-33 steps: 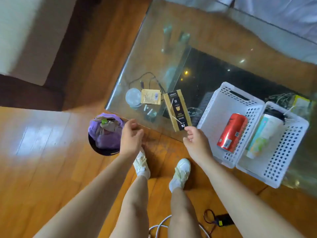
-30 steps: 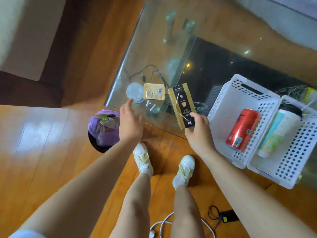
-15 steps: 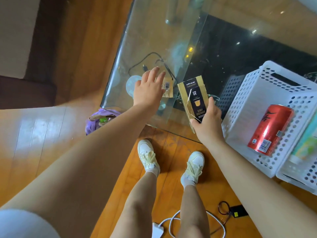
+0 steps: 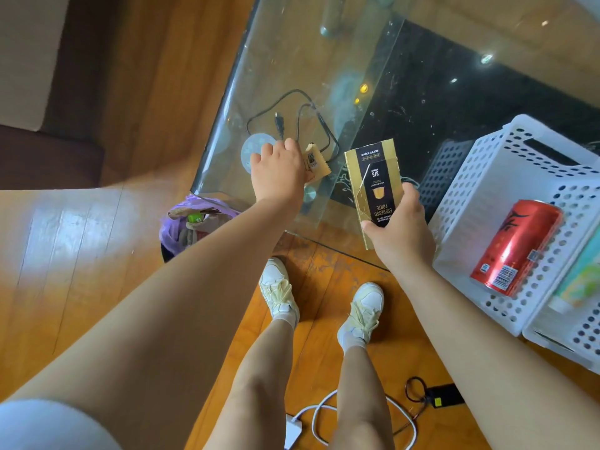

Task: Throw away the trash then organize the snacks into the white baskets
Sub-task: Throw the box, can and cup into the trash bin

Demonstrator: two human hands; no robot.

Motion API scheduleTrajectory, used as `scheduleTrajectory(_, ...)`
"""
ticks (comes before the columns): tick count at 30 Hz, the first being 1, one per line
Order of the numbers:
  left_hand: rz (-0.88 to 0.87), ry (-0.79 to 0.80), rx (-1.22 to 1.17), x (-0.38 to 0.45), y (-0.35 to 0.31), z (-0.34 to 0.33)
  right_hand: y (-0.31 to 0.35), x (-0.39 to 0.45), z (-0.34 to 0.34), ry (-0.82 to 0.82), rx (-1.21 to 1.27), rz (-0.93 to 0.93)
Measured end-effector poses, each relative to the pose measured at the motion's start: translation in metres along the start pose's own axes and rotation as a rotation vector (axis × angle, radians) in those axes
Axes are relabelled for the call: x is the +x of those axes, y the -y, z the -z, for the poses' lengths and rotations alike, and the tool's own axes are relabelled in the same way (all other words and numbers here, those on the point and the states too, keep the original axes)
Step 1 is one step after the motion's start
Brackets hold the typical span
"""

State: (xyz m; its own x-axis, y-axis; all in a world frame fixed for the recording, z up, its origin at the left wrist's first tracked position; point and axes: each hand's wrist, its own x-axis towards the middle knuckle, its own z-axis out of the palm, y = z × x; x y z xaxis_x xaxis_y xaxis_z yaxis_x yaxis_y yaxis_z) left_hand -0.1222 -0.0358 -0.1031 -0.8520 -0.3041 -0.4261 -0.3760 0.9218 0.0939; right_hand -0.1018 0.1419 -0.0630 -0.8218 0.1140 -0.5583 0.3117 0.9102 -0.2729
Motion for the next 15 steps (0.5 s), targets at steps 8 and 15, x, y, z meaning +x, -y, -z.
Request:
scheduleTrajectory(8,0.340,-0.017,-0.594,-0.072,0.016,-0.009,0.006,-0.008,-0.007,0.078,0.016,0.104)
scheduleTrajectory(15,0.901,-0.016,-1.183,-0.160,0.093,-0.038,0.028,-0.061,-0.043,0.468,0.237,0.314)
